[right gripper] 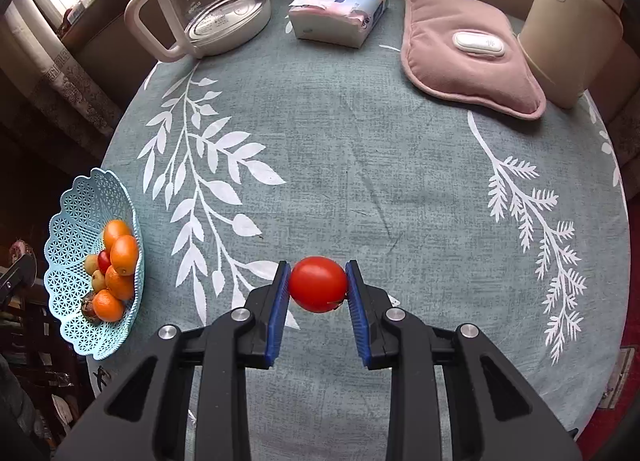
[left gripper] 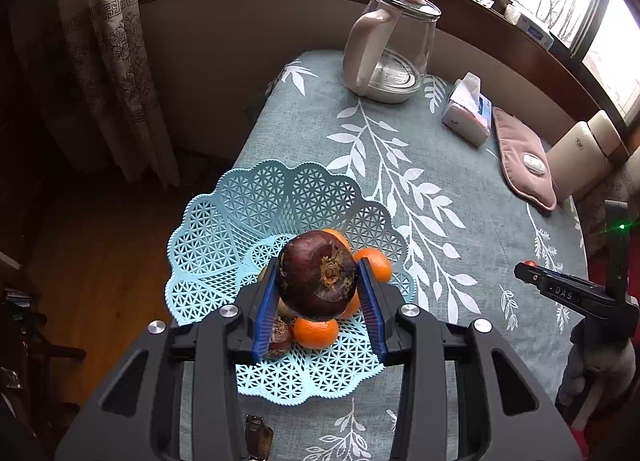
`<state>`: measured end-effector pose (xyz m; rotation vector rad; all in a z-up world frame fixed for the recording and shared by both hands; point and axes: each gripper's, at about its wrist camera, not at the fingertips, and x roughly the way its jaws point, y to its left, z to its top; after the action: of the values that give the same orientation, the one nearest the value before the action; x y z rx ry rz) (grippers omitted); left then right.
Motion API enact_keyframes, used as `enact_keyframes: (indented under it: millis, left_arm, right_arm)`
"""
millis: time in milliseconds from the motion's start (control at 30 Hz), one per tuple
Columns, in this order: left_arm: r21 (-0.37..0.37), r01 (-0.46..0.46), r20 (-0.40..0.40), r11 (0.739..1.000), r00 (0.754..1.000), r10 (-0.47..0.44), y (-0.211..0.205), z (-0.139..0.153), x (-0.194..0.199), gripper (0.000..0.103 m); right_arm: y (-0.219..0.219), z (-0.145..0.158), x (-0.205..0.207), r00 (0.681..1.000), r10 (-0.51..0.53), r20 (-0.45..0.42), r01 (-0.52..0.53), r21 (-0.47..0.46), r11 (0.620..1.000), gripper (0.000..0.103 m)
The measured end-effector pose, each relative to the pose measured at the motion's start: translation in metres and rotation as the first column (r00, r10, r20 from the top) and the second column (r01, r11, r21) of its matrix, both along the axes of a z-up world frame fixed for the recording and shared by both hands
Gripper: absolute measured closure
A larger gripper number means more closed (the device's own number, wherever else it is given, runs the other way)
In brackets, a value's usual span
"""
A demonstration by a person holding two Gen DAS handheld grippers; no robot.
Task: Organize fruits
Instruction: 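Carry the brown fruit over the basket with the left gripper while the right gripper carries the tomato, then open the left gripper to drop the brown fruit into the basket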
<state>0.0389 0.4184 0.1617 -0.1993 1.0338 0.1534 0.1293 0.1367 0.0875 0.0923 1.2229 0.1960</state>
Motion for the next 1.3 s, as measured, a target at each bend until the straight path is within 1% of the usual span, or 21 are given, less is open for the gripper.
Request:
enact_keyframes:
  millis: [167,500,767,1300]
  left_arm:
    - [0.005,-0.014,-0.001,1.000,1.000,0.014,0.012,0.000,-0.003,0.064]
    - [0.013,-0.009,-0.015,1.000,1.000,0.009,0.026,-0.007,0.005,0.064]
    - [0.011,0.024,-0.021,1.000,1.000,-0.024,0.027,-0.013,0.019,0.064]
    - [0.016,0.082,-0.041,0.997,0.996,-0.081,0.026,-0.027,0.041,0.064]
  right_arm:
    - [0.016,0.010,-0.005,1.000,0.029,0.013,-0.029,0.018,0.999,0.075]
    - [0.040,0.017,-0.012,0.998,0.062,0.020,-0.063,0.041,0.997,0.075]
    - [0.041,0.021,-0.018,0.999,0.036,0.022,-0.037,0.048,0.998,0.075]
    - [0.034,0.016,-0.032,1.000,-0.025,0.007,0.025,0.053,0.998,0.075]
